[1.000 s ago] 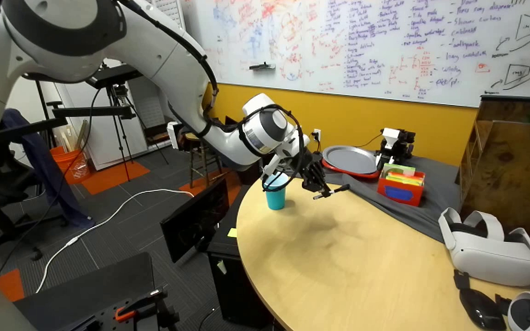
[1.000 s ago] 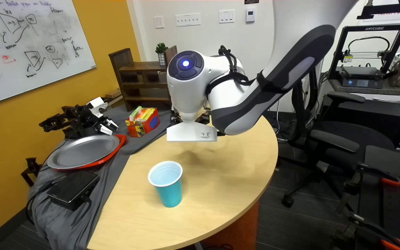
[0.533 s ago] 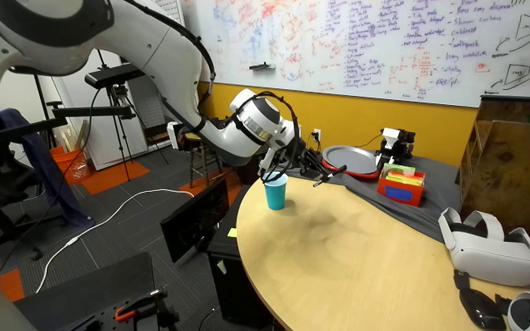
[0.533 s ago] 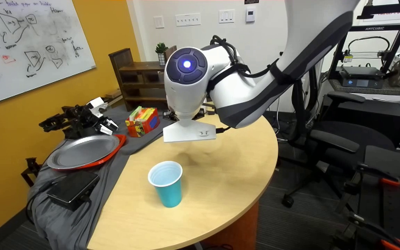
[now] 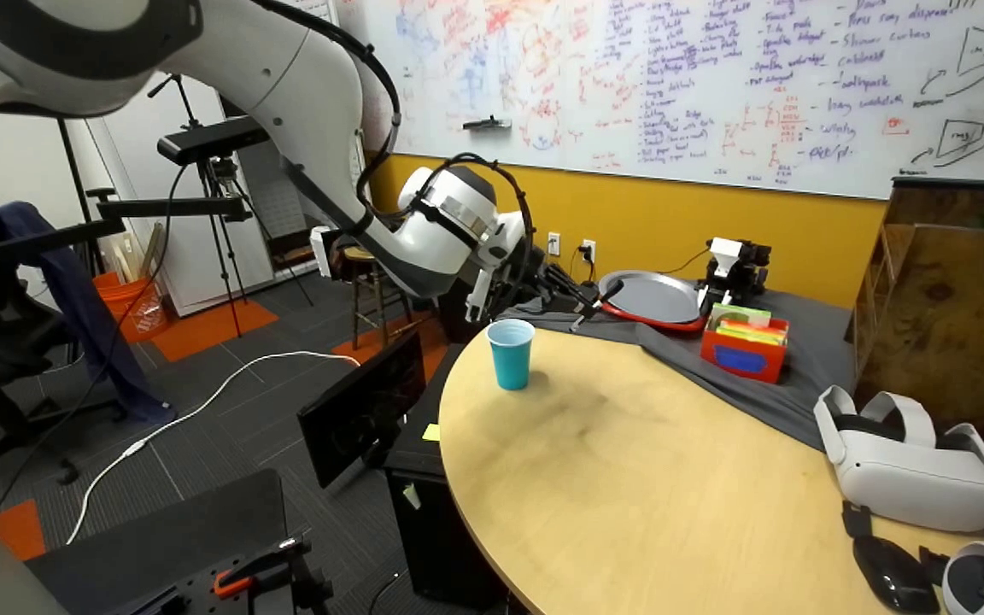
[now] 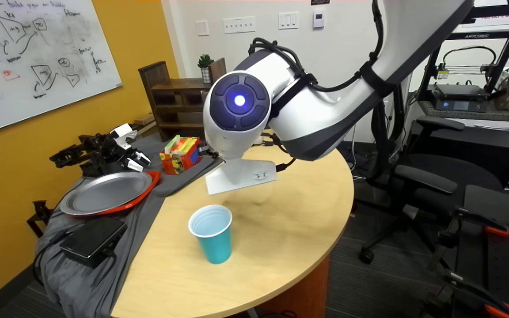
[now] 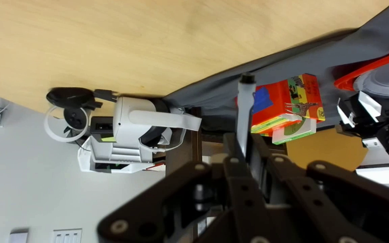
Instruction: Put the black marker inside the light blue cup
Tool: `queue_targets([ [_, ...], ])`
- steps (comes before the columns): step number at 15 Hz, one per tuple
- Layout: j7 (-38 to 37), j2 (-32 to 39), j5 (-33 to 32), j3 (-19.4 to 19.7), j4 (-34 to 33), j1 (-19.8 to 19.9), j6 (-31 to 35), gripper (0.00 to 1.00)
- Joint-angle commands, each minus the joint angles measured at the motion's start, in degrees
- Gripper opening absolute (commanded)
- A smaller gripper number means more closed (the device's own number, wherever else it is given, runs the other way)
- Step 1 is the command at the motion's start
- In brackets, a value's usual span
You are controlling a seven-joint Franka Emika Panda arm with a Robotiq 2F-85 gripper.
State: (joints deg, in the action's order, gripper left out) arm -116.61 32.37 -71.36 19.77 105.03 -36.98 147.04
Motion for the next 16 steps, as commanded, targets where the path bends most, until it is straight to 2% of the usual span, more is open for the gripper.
queue_targets([
  [1,-2.31,-5.24,-5.33,-9.29,3.26,4.87,-8.8,0.03],
  [5,-2.32,-7.51,-6.71,-18.73,5.31,9.62,-15.29,0.03],
  [8,-2.39,-8.44,-6.88,-23.39,6.67,11.64,-18.12,0.03],
  [11,-2.62,-8.73,-7.17,-26.27,7.73,12.75,-19.28,0.03],
  [16,-3.09,-7.54,-9.24,-28.84,7.92,13.72,-18.54,0.03],
])
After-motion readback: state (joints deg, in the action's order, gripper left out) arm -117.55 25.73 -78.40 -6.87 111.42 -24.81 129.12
